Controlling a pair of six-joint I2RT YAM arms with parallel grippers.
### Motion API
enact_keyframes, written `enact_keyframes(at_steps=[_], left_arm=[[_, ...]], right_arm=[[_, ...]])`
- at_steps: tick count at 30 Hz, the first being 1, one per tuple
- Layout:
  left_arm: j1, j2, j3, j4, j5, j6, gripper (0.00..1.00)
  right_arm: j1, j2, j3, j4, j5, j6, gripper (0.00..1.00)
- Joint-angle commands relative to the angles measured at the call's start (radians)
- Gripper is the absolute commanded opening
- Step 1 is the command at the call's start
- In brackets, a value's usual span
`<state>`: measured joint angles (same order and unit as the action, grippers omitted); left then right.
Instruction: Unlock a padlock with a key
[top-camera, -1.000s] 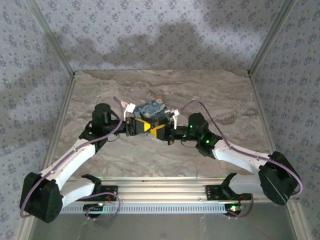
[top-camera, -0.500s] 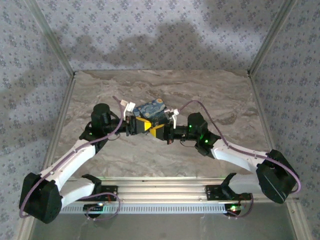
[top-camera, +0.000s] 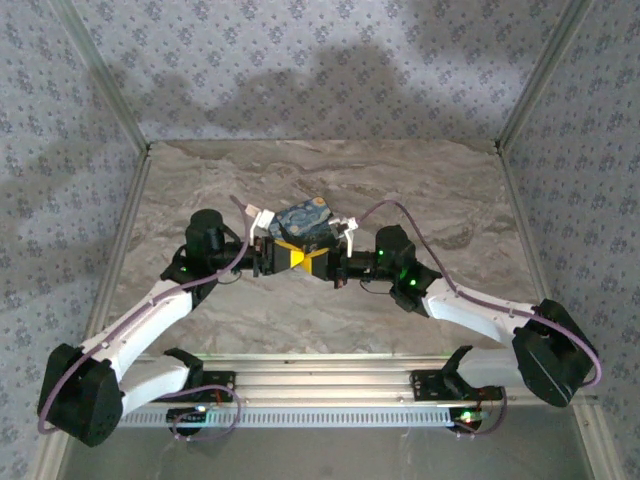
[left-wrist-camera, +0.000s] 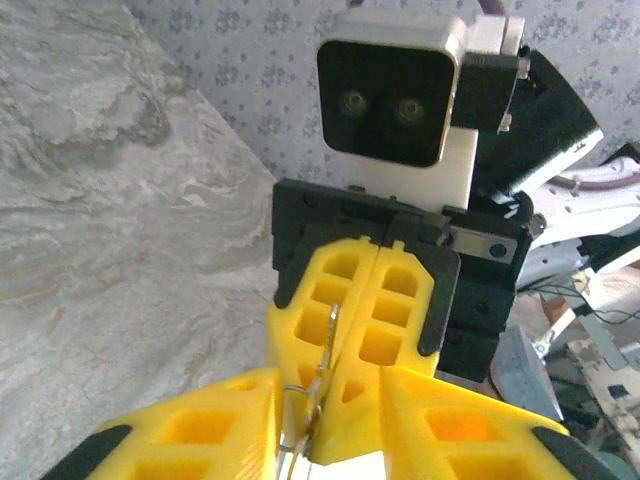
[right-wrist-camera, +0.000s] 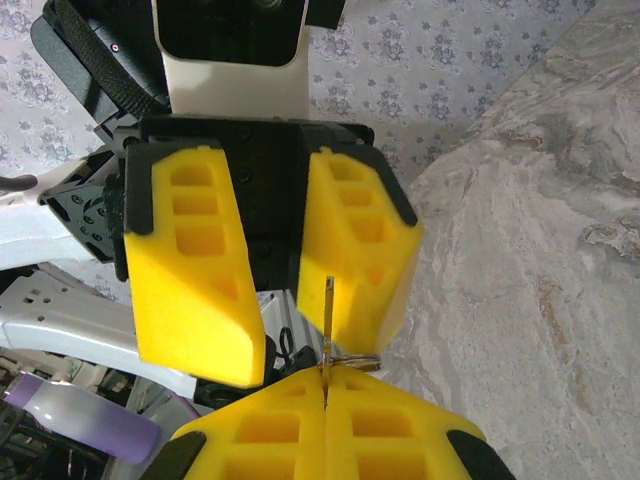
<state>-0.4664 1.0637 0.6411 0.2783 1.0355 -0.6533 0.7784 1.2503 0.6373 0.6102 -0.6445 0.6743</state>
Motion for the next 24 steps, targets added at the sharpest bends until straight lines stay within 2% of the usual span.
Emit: enact_keyframes(at_steps=[1,7,12,13,17,18,24], left_arm=[[-0.017,0.011,0.032,-0.034,0.044,0.040,0.24],[-0.018,0.025,0.040,-0.054,0.024,0.041,0.00],[-0.018,0.005,0.043,-0.075,-0.004,0.076,0.00],[-0.018,-0.002,0.048,-0.096,-0.015,0.094,0.00],[-0.015,-0.027,0.099,-0.267,-0.067,0.230,0.00],[-0.013,-0.030,0.121,-0.323,-0.077,0.274,0.00],[-0.011,0.005,0.266,-0.639,-0.080,0.529,0.00]], right_arm=[[-0.005,0.000,0.009,0.033,-0.010,0.010,0.00],[-0.005,-0.002,0.009,0.028,-0.008,0.009,0.00],[-0.005,-0.012,0.018,-0.031,0.010,-0.012,0.00],[-0.004,-0.017,0.024,-0.055,0.018,-0.021,0.04],[0.001,-0.060,0.066,-0.236,0.070,-0.093,0.40],[-0.002,-0.078,0.076,-0.291,0.083,-0.109,0.45],[-0.062,-0.182,0.124,-0.481,0.072,-0.107,0.55]])
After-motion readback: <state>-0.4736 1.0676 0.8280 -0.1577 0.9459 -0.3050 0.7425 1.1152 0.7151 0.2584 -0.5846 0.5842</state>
